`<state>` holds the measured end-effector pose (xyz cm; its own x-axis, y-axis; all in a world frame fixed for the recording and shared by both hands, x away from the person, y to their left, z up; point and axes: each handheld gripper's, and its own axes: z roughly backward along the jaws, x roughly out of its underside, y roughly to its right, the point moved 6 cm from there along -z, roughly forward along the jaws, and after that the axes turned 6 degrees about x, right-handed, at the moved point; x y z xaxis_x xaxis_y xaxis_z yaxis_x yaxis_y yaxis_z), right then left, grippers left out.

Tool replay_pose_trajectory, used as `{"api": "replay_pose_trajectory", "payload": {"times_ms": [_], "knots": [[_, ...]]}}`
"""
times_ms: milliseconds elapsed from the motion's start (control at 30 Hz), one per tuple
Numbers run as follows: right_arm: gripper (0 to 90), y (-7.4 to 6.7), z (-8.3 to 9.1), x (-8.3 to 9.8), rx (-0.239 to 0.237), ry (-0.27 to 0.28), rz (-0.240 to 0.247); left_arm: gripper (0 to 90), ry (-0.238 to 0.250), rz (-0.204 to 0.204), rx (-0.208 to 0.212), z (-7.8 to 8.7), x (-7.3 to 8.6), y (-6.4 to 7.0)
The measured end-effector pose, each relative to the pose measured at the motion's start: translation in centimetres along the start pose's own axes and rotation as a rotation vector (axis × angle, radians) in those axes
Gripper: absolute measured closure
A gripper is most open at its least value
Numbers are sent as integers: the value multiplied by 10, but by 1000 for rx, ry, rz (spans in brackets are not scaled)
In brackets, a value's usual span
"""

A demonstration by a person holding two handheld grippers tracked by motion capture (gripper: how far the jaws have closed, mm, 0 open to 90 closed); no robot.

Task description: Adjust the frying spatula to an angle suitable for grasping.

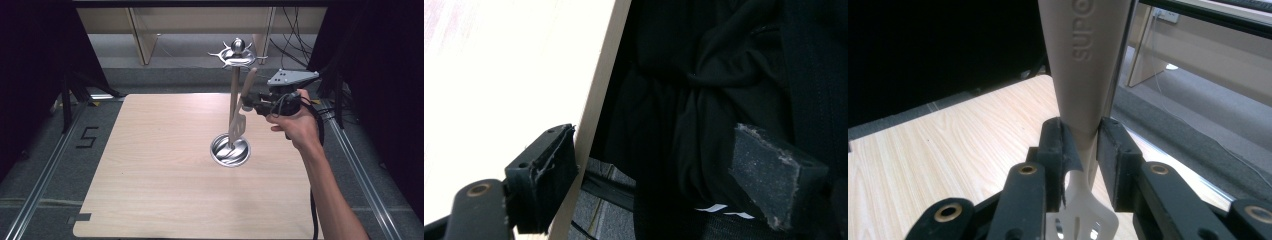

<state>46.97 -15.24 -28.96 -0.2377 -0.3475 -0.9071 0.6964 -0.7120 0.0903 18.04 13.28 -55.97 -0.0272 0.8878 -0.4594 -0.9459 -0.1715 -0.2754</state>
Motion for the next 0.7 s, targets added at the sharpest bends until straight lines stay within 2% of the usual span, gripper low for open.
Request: {"api": "replay_pose_trajectory", "payload": {"times_ms": [100,133,200,233,267,333,500,567,633,700], "knots": [[739,0,0,1,-9,10,-13,177,1,0,-3,0,0,0],[738,2,0,1,-6,17,4,178,0,-3,2,0,0,0],[737,1,1,3,-5,14,-20,178,-3,0,5,0,0,0],[736,3,1,3,-1,26,-6,178,-3,-1,4,0,0,0],[736,2,0,4,5,36,-31,177,-3,-1,5,0,0,0],[735,2,1,5,2,41,-38,178,-3,-1,5,0,0,0],[733,0,4,7,-24,36,-24,178,-3,0,5,0,0,0],[732,0,5,7,-6,39,-9,177,-4,1,5,0,0,0],[733,-3,5,7,-14,34,-28,178,-3,1,5,0,0,0],[732,-3,5,6,-1,43,-26,177,-3,1,5,0,0,0]]}}
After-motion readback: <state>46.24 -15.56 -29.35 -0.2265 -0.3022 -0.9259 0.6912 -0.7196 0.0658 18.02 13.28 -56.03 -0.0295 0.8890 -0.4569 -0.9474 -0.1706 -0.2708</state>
